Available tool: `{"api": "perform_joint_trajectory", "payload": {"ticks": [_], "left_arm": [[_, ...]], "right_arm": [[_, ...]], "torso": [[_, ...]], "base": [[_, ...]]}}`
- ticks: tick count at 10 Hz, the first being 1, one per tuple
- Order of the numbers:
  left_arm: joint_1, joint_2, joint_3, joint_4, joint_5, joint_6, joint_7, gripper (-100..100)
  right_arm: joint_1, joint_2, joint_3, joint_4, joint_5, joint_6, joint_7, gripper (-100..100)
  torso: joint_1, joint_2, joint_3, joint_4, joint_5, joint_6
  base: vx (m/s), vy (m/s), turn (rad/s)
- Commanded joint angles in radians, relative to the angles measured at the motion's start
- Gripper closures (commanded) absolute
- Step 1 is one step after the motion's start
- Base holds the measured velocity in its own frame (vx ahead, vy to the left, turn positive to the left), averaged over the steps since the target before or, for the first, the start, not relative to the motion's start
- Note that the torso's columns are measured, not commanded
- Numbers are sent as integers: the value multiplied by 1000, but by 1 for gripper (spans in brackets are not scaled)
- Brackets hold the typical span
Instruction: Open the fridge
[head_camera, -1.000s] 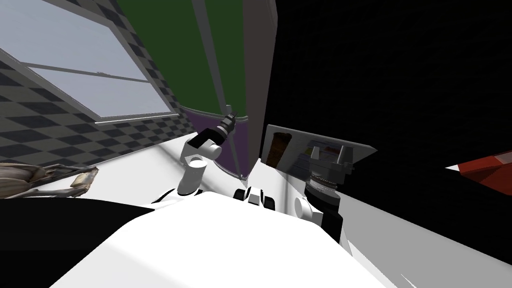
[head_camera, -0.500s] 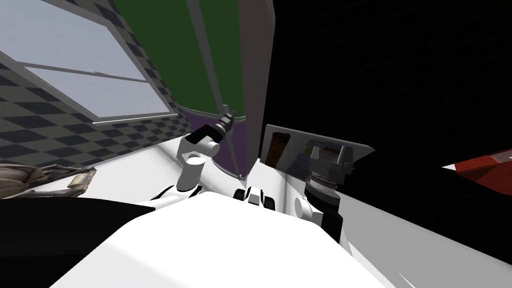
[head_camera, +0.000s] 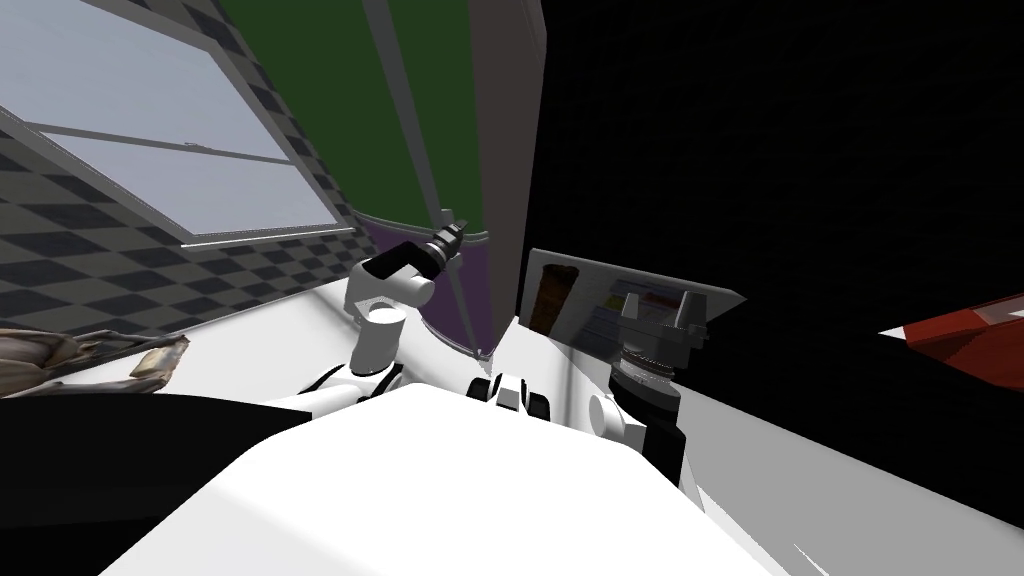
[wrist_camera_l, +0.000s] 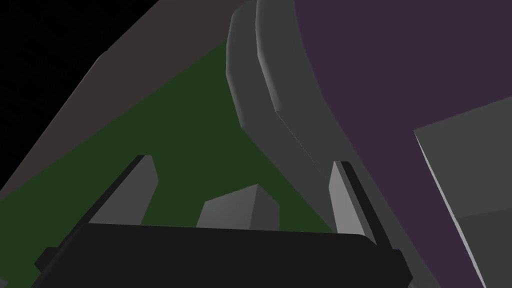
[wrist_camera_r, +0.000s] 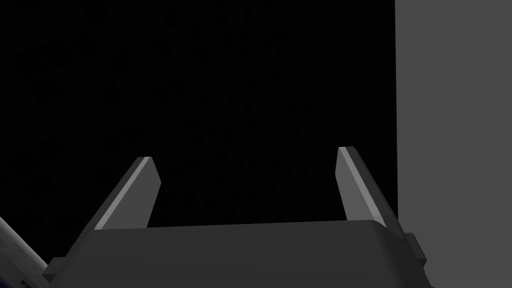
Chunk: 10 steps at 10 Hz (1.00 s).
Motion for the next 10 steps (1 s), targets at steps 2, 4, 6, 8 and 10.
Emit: {"api": "perform_joint_trajectory", "payload": {"ticks": [2,4,6,8,10], "left_arm": [[-31,39,40,2,-2,104,-31,-100],[-52,69,69,1,-4,170,-52,-100],[-61,84,81,0,-5,206,-62,-100],[-77,113,103,-2,-7,261,-79,-100],[-91,139,119,-5,-7,304,-91,-100]], "right_arm": [[0,0,0,0,0,0,0,0],[0,0,0,0,0,0,0,0],[0,0,0,0,0,0,0,0],[0,0,0,0,0,0,0,0],[0,0,0,0,0,0,0,0]], "torso": [[0,0,0,0,0,0],[0,0,0,0,0,0],[-1,0,0,0,0,0],[1,0,0,0,0,0],[-1,0,0,0,0,0]], "base": [[-1,-27,-3],[-1,-34,-7],[1,-36,-1],[1,-19,-5],[0,-27,-2]]}}
